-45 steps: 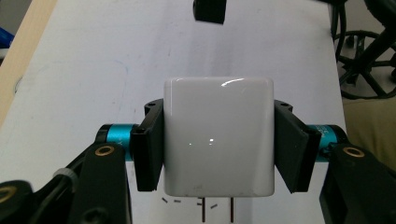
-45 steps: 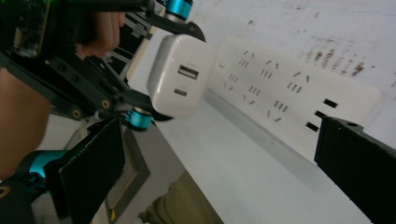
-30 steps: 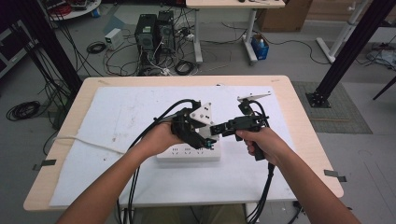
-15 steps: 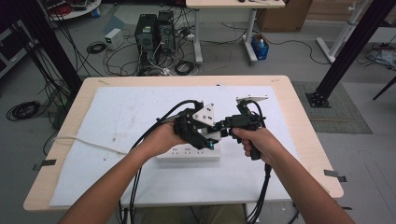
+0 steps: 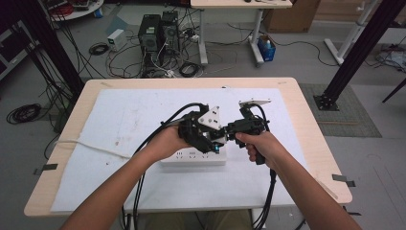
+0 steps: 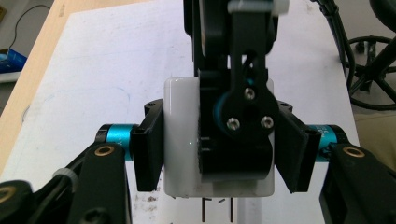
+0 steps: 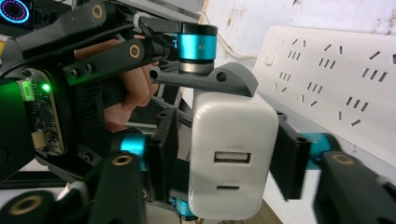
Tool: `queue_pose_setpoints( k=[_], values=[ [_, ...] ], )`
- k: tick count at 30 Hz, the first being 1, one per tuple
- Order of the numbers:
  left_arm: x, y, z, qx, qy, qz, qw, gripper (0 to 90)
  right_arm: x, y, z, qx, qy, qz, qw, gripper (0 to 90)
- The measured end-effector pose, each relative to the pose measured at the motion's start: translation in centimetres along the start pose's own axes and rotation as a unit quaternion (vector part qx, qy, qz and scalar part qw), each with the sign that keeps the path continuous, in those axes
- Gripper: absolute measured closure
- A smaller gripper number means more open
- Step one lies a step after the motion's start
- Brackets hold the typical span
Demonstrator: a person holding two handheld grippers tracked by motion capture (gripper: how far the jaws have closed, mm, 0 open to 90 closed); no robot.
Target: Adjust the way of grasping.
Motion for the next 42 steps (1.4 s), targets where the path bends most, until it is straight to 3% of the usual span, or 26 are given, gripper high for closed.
queue_pose_setpoints(
  k=[2, 7, 8, 9, 10, 12, 15, 18, 19, 20, 21, 22, 23, 24, 25, 26, 27, 29, 32, 34, 35, 36, 42],
  values=[
    [0.0, 0.0, 0.0, -0.002, -0.001, 0.003, 1.0000, 42.5, 0.0, 0.0, 0.0, 0.004, 0.002, -0.003, 1.0000, 59.7],
    [-0.2, 0.1, -0.1, -0.009, -0.005, 0.009, 0.9999, 42.3, 0.0, 0.2, 0.0, 0.001, 0.004, -0.009, 1.0000, 61.9],
    [-0.2, 0.1, 0.0, 0.000, -0.006, 0.006, 1.0000, 40.1, 0.0, 0.2, 0.0, 0.006, 0.005, -0.013, 0.9999, 62.0],
    [-0.2, 0.1, 0.0, 0.000, -0.006, 0.006, 1.0000, 31.7, 0.0, 0.2, 0.0, 0.006, 0.005, -0.013, 0.9999, 62.0],
    [-0.2, -0.1, -0.2, 0.017, -0.015, 0.008, 0.9997, 25.4, 0.2, 0.5, 0.1, 0.016, 0.005, -0.030, 0.9994, 62.1],
    [0.0, -0.1, -0.3, 0.020, -0.017, 0.008, 0.9996, 25.4, 0.3, 0.6, 0.1, 0.020, 0.008, -0.032, 0.9992, 62.1],
    [0.6, -0.8, -1.3, 0.049, -0.042, 0.002, 0.9979, 20.0, 1.0, 0.8, 0.1, 0.058, -0.004, -0.067, 0.9961, 62.1],
    [1.4, -1.7, -2.7, 0.070, -0.068, 0.002, 0.9953, 20.0, 1.5, 0.8, 0.1, 0.098, -0.023, -0.114, 0.9884, 62.1],
    [1.4, -1.7, -2.7, 0.070, -0.068, 0.002, 0.9953, 20.0, 1.5, 0.8, 0.1, 0.098, -0.023, -0.114, 0.9884, 62.1],
    [1.8, -2.1, -3.5, 0.081, -0.082, 0.004, 0.9933, 20.0, 2.0, 0.8, 0.1, 0.127, -0.042, -0.160, 0.9780, 62.1],
    [2.1, -2.3, -3.9, 0.088, -0.089, 0.003, 0.9921, 20.0, 2.0, 0.8, 0.1, 0.127, -0.042, -0.160, 0.9780, 62.1],
    [2.5, -2.6, -4.5, 0.097, -0.099, 0.004, 0.9904, 20.0, 2.4, 0.7, 0.2, 0.151, -0.059, -0.192, 0.9680, 62.1],
    [3.3, -3.2, -5.9, 0.113, -0.119, 0.009, 0.9864, 20.0, 2.6, 0.7, 0.2, 0.162, -0.070, -0.208, 0.9621, 62.1],
    [3.3, -3.2, -5.9, 0.113, -0.119, 0.009, 0.9864, 20.0, 2.8, 0.7, 0.2, 0.172, -0.080, -0.227, 0.9551, 62.1],
    [4.1, -3.9, -7.3, 0.127, -0.140, 0.020, 0.9817, 20.0, 3.0, 0.6, 0.1, 0.177, -0.091, -0.239, 0.9506, 62.1],
    [4.1, -3.9, -7.3, 0.127, -0.140, 0.020, 0.9817, 20.0, 3.2, 0.5, 0.1, 0.181, -0.099, -0.247, 0.9469, 62.0],
    [5.1, -4.6, -8.4, 0.137, -0.154, 0.025, 0.9782, 20.0, 3.4, 0.5, 0.1, 0.184, -0.106, -0.257, 0.9427, 62.1],
    [6.2, -5.3, -9.4, 0.144, -0.166, 0.031, 0.9751, 20.0, 3.9, 0.5, 0.1, 0.189, -0.116, -0.270, 0.9370, 62.0],
    [7.7, -6.5, -10.9, 0.171, -0.182, 0.034, 0.9676, 20.0, 4.7, 0.6, 0.1, 0.191, -0.126, -0.283, 0.9315, 62.0],
    [8.8, -7.1, -12.1, 0.175, -0.201, 0.029, 0.9634, 20.0, 5.2, 0.6, 0.1, 0.196, -0.136, -0.294, 0.9254, 62.0],
    [8.8, -7.1, -12.1, 0.175, -0.201, 0.029, 0.9634, 20.0, 5.2, 0.6, 0.1, 0.196, -0.136, -0.294, 0.9254, 62.0],
    [9.2, -7.2, -12.6, 0.177, -0.206, 0.029, 0.9620, 20.0, 5.5, 0.6, 0.0, 0.202, -0.146, -0.307, 0.9187, 62.0],
    [11.0, -7.4, -14.6, 0.179, -0.226, 0.038, 0.9568, 20.0, 6.9, 0.0, -0.3, 0.209, -0.189, -0.345, 0.8953, 62.0]
  ],
)
Point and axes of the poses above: each handheld gripper's, and its own axes: x roughly backward along the jaws, z roughly out of its top, y roughly to its right, the point moved 6 cm from there along -x, roughly forward along the jaws, and after that the axes turned 15 degrees about z, right-handed, at the moved point
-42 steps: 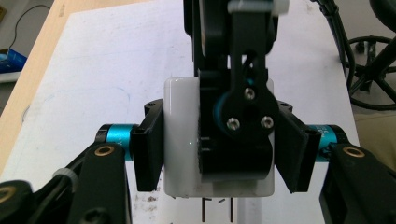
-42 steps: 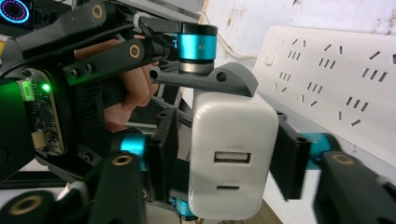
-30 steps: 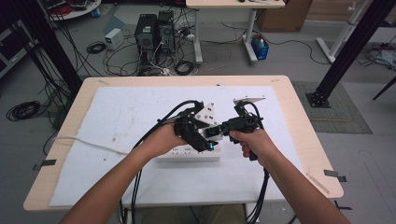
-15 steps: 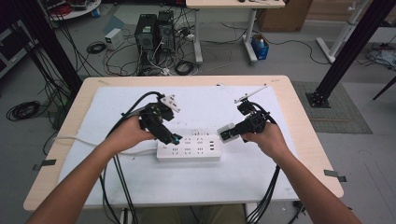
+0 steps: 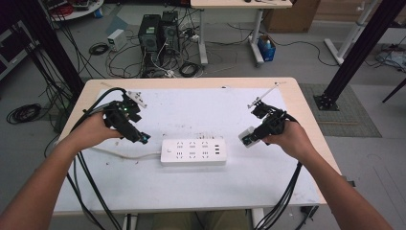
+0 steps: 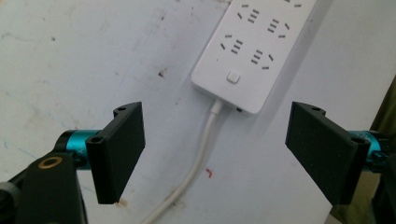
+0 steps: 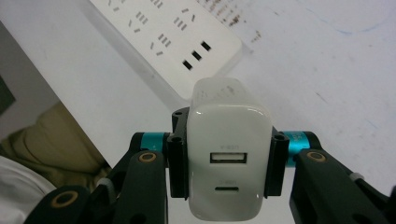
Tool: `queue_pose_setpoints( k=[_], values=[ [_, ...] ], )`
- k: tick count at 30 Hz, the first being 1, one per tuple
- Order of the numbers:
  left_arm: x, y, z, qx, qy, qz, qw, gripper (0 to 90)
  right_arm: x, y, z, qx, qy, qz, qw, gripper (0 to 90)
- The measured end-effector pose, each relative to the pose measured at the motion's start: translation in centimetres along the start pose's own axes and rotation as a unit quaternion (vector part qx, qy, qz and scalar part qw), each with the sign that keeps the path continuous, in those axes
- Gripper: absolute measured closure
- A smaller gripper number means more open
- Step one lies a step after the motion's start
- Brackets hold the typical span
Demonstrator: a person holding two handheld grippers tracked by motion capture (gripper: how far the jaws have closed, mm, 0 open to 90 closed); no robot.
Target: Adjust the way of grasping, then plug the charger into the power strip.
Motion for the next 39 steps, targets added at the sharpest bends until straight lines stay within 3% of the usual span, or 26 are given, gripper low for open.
queue_pose_setpoints(
  k=[4, 10, 13, 14, 15, 20, 26, 29, 32, 33, 38, 39],
  values=[
    [-0.2, -0.2, -1.4, -0.003, -0.024, 0.009, 0.9997, 20.0, 1.0, 0.1, -0.4, 0.003, -0.018, -0.017, 0.9997, 62.0],
    [0.0, -0.5, -2.4, 0.006, -0.032, 0.018, 0.9993, 20.0, 2.1, -0.1, -0.9, 0.007, -0.029, -0.032, 0.9990, 62.0],
    [0.2, -0.3, -2.7, 0.016, -0.037, 0.007, 0.9992, 20.0, 2.2, -0.2, -1.0, 0.007, -0.034, -0.033, 0.9988, 62.0],
    [0.4, -0.2, -2.9, 0.024, -0.044, -0.012, 0.9987, 20.0, 2.2, -0.4, -1.1, 0.008, -0.037, -0.035, 0.9987, 62.0],
    [0.5, -0.4, -2.9, 0.027, -0.045, 0.000, 0.9986, 20.0, 2.4, -0.7, -1.1, 0.012, -0.037, -0.038, 0.9986, 62.0],
    [0.8, -0.4, -2.9, 0.023, -0.039, 0.002, 0.9990, 20.0, 2.4, -0.9, -1.0, 0.015, -0.033, -0.040, 0.9986, 62.0],
    [0.8, -0.5, -3.5, 0.000, -0.051, 0.000, 0.9987, 20.0, 1.6, -1.8, 0.2, 0.041, -0.044, -0.038, 0.9975, 62.0],
    [0.5, -0.4, -3.8, 0.004, -0.060, -0.009, 0.9982, 20.0, 1.3, -2.1, 0.8, 0.052, -0.043, -0.035, 0.9971, 61.9],
    [0.3, -0.6, -4.0, 0.000, -0.066, -0.002, 0.9978, 20.0, 0.4, -3.0, 2.3, 0.085, -0.062, -0.034, 0.9939, 61.9],
    [0.2, -0.7, -4.2, -0.015, -0.072, 0.002, 0.9973, 20.0, 0.1, -3.3, 2.8, 0.094, -0.071, -0.034, 0.9925, 61.9],
    [-0.1, -0.2, -4.7, -0.030, -0.071, 0.006, 0.9970, 20.0, -2.0, -4.0, 5.3, 0.153, -0.114, -0.055, 0.9801, 62.0],
    [-0.1, -0.2, -4.7, -0.030, -0.071, 0.006, 0.9970, 20.0, -2.0, -4.0, 5.3, 0.153, -0.114, -0.055, 0.9801, 62.0]
  ],
)
Point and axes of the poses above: each handheld gripper's, and its own axes: x roughly backward along the jaws, z roughly out of its top, y roughly to its right, the point moved 6 cm from there along -x, roughly forward along the jaws, and after that the axes turned 15 degrees about z, right-handed, at the moved point
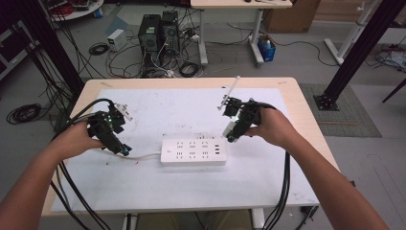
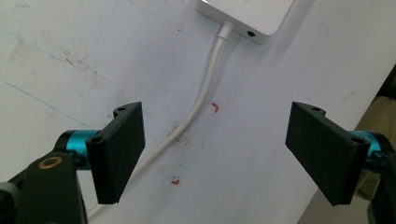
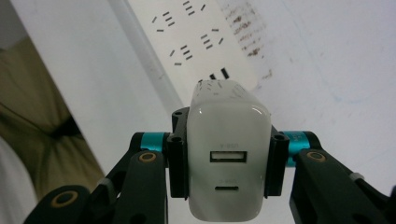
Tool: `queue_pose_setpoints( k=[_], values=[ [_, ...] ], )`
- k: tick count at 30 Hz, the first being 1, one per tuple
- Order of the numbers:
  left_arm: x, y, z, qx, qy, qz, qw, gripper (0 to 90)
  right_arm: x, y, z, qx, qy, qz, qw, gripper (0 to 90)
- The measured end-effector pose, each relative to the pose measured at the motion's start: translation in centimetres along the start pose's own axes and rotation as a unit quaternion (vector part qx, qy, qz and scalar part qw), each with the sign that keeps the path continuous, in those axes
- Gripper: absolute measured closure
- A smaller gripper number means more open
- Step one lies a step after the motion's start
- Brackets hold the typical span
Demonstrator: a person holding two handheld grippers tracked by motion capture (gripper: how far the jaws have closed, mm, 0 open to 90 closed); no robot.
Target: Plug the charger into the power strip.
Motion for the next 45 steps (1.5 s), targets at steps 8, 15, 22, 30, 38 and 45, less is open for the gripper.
queue_pose_setpoints(
  k=[8, 15, 22, 30, 38, 45],
  values=[
    [-0.6, 0.8, -1.0, -0.020, 0.006, 0.001, 0.9998, 20.0, -4.3, 0.8, 3.5, 0.080, -0.072, 0.009, 0.9941, 62.0],
    [-0.4, 1.1, -0.9, -0.021, 0.010, 0.008, 0.9997, 20.0, -6.8, 1.2, 4.6, 0.094, -0.103, 0.016, 0.9902, 61.9],
    [-0.7, 1.2, -0.6, -0.033, 0.016, 0.022, 0.9991, 20.0, -8.5, 1.9, 5.1, 0.111, -0.113, 0.015, 0.9873, 62.0],
    [-1.1, 1.2, -0.2, -0.035, 0.023, 0.024, 0.9988, 20.0, -10.2, 2.2, 5.8, 0.137, -0.134, 0.020, 0.9813, 62.0],
    [-1.4, 1.2, -0.4, -0.036, 0.024, 0.020, 0.9989, 20.0, -11.2, 2.5, 6.2, 0.163, -0.157, 0.023, 0.9738, 62.1],
    [-1.7, 1.1, -0.4, -0.034, 0.024, 0.016, 0.9990, 20.0, -11.4, 2.6, 6.3, 0.170, -0.164, 0.028, 0.9713, 62.3]
  ],
)
Point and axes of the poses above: each handheld gripper's, and its own axes: x roughly backward along the jaws, z roughly out of its top, y roughly to its right, the point moved 6 cm from there along -x, roughly forward along the jaws, and after that the axes turned 15 degrees about z, right-handed, at the moved point
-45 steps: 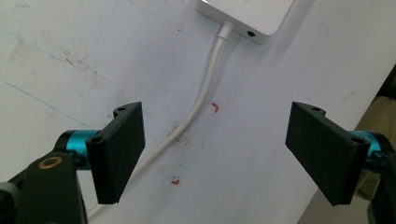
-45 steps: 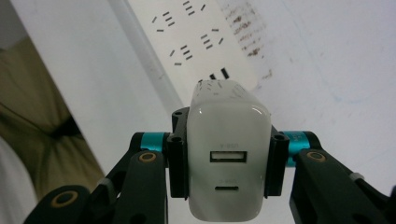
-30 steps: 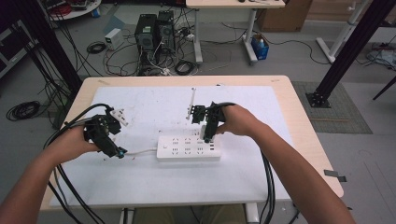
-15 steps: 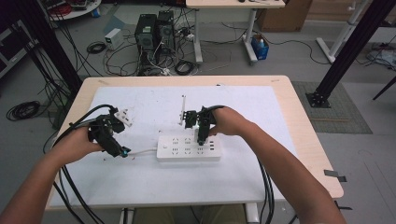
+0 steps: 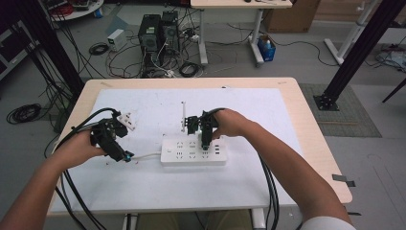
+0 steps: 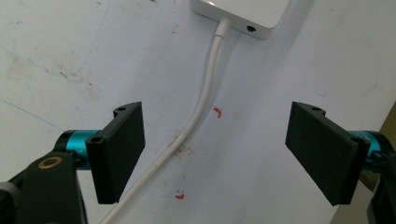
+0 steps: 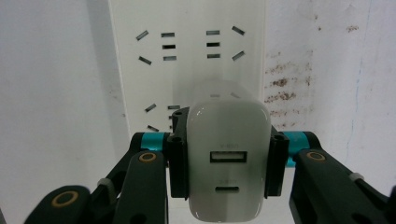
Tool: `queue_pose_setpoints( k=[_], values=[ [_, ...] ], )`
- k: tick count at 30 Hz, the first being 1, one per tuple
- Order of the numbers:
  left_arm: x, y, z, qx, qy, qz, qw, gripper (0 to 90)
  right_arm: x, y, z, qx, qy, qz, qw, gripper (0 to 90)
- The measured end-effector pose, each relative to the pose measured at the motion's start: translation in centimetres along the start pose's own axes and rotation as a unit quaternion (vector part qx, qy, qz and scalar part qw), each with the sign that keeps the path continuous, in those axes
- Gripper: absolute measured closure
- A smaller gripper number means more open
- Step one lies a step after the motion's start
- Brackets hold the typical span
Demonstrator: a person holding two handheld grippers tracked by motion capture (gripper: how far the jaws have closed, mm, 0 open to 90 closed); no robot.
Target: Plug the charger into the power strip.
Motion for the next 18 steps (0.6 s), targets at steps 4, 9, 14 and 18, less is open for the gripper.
queue_pose_setpoints(
  k=[4, 9, 14, 18],
  values=[
    [0.03, 0.12, 0.09, 0.001, 0.000, -0.001, 1.0000, 20.0, -0.07, -0.12, 0.15, -0.004, -0.007, -0.006, 1.0000, 62.2],
    [0.04, 0.08, 0.03, 0.003, 0.001, -0.002, 1.0000, 20.0, -0.95, -0.27, 0.08, 0.013, -0.039, -0.024, 0.9989, 62.3],
    [-0.07, 0.16, -0.01, -0.001, -0.001, -0.003, 1.0000, 20.0, -0.79, 0.04, 0.00, 0.002, -0.023, -0.007, 0.9997, 62.3],
    [-0.16, 0.10, 0.07, 0.002, 0.000, -0.004, 1.0000, 20.0, -0.71, 0.46, -0.03, -0.008, -0.021, 0.013, 0.9997, 62.5]
  ],
)
Point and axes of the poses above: each handheld gripper's, and its own axes: x roughly backward along the jaws, z roughly out of its top, y roughly to its right, the point moved 6 cm from there along -x, roughly forward along the jaws, and after that the axes turned 15 degrees about z, right-handed, at the moved point
